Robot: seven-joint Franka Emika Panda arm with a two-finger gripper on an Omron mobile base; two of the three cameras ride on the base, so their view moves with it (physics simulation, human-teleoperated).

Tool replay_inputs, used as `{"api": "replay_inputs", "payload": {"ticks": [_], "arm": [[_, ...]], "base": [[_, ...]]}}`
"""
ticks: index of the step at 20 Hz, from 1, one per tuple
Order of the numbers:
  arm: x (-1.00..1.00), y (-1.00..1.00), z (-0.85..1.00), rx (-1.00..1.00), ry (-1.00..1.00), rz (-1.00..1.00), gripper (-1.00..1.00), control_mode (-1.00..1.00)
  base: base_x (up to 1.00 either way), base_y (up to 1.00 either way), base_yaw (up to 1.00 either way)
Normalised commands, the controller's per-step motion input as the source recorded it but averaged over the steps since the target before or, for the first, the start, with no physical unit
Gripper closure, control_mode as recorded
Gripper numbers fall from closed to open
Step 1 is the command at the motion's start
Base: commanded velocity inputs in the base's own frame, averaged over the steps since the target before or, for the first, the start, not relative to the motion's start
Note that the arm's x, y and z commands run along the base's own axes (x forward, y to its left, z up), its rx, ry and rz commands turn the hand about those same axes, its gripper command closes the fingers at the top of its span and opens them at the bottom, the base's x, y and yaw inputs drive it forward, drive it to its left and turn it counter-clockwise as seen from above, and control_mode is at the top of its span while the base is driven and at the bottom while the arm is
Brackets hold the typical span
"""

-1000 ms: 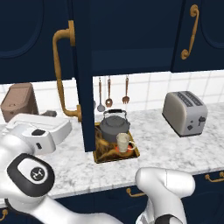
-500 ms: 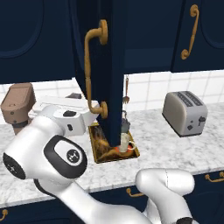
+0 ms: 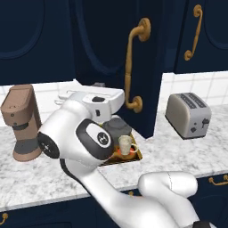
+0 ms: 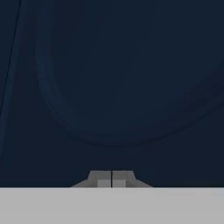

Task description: Pick the kettle from the counter and place it on the tray. Then pick the mug from the cabinet and place it on the tray. Then close the cabinet doors.

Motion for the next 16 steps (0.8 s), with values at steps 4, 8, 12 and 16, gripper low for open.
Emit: {"api": "replay_inputs", "payload": {"ticks": [4, 8, 12, 16], "arm": [[0.32, -0.68, 0.23, 0.0, 0.0, 0.0, 1.0, -1.0], [0.5, -0.59, 0.16, 0.0, 0.0, 0.0, 1.0, -1.0], [0.63, -0.49, 0.16, 0.0, 0.0, 0.0, 1.0, -1.0], [0.79, -0.32, 0.13, 0.01, 0.01, 0.0, 1.0, -1.0]], "base": [[0.0, 0.0, 0.0], [0.0, 0.0, 0.0], [0.0, 0.0, 0.0], [0.0, 0.0, 0.0]]}}
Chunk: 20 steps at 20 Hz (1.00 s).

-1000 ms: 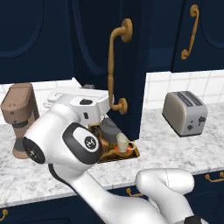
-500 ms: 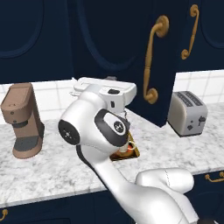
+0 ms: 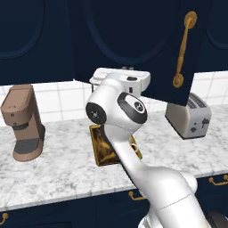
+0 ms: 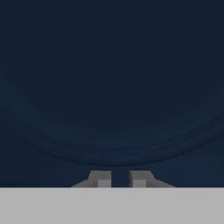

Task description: Pick the kettle from the counter and place it on the tray. Then pick the mug from the cabinet and place it on the tray. Then close the cabinet doors.

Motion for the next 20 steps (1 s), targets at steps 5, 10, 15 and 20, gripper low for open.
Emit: {"api": "replay_inputs", "payload": {"ticks": [5, 10, 15, 20], "arm": [[0.87, -0.15, 0.02, 0.05, 0.08, 0.03, 1.0, -1.0], [0.83, -0.1, 0.01, 0.07, 0.11, 0.05, 1.0, -1.0], [0.7, -0.07, 0.0, 0.06, 0.1, 0.07, 1.0, -1.0], [0.73, -0.03, 0.0, 0.04, 0.11, 0.08, 1.0, -1.0]], "base": [[0.0, 0.0, 0.0], [0.0, 0.0, 0.0], [0.0, 0.0, 0.0], [0.0, 0.0, 0.0]]}}
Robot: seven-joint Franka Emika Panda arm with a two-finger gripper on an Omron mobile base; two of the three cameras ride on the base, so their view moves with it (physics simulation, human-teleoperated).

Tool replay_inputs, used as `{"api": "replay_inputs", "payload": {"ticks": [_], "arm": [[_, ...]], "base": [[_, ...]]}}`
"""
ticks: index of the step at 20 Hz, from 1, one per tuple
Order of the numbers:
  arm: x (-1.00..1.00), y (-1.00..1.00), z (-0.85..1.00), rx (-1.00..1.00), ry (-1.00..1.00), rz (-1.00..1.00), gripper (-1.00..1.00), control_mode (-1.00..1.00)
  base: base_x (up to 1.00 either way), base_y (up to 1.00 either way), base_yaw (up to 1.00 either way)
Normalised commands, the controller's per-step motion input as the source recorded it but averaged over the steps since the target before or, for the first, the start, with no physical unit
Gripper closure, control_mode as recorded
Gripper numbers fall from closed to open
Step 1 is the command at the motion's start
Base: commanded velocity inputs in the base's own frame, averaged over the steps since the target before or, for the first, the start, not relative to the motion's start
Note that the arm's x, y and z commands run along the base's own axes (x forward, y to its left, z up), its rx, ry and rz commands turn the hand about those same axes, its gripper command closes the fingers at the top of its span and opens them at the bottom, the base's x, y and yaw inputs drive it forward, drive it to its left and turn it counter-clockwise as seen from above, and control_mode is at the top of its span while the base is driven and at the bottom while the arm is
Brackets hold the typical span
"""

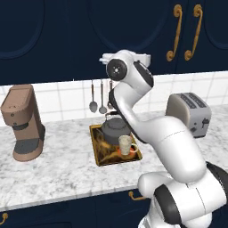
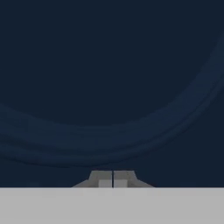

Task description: Pick the kettle from the counter and place it on the tray. Then pick the mug from the cabinet and place it on the tray. Then close the cabinet doors.

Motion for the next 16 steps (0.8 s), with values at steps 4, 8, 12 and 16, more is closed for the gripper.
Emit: {"api": "replay_inputs", "payload": {"ticks": [4, 8, 12, 16], "arm": [[0.74, -0.03, 0.0, 0.03, 0.09, 0.08, 1.0, -1.0], [0.66, -0.02, 0.0, 0.01, 0.07, 0.08, 1.0, -1.0], [0.6, -0.02, 0.0, 0.0, 0.06, 0.07, 1.0, -1.0], [0.54, -0.06, 0.0, 0.0, 0.09, 0.08, 1.0, -1.0]], "base": [[0.0, 0.0, 0.0], [0.0, 0.0, 0.0], [0.0, 0.0, 0.0], [0.0, 0.0, 0.0]]}}
